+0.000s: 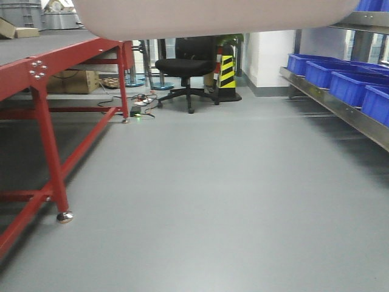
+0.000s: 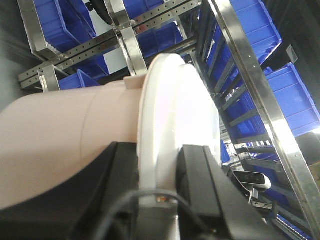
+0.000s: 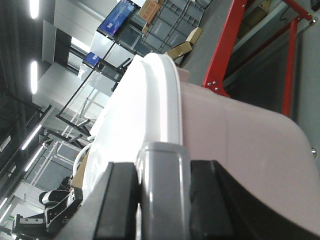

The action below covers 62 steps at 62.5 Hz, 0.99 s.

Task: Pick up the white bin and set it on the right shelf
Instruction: 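Carry the bin with both grippers while driving to the blue-crate shelf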

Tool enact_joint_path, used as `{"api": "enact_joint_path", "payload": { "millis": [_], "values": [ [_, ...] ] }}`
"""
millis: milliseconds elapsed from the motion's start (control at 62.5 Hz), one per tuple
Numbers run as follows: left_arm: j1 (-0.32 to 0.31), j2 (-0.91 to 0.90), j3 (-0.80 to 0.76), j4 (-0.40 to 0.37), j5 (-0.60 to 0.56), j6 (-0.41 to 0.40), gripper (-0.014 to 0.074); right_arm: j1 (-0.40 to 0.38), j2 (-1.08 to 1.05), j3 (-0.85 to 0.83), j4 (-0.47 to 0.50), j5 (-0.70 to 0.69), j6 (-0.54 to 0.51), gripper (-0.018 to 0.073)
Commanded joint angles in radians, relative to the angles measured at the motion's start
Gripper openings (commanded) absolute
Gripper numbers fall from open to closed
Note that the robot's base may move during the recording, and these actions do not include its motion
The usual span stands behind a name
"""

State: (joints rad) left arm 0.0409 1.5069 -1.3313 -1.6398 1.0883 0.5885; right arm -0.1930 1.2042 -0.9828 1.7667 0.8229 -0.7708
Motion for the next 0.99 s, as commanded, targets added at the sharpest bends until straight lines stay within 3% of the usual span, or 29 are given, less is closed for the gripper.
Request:
{"api": "enact_joint_path", "payload": {
  "millis": [0, 976],
  "values": [
    [-0.035, -0.052, -0.033, -0.059, 0.238, 0.018, -0.0126, 0.025, -0.035, -0.043, 0.117, 0.151, -0.014, 0.0059],
    [-0.035, -0.052, -0.033, -0.059, 0.238, 0.018, -0.0126, 0.025, -0.035, -0.043, 0.117, 0.151, -0.014, 0.0059]
  ]
}}
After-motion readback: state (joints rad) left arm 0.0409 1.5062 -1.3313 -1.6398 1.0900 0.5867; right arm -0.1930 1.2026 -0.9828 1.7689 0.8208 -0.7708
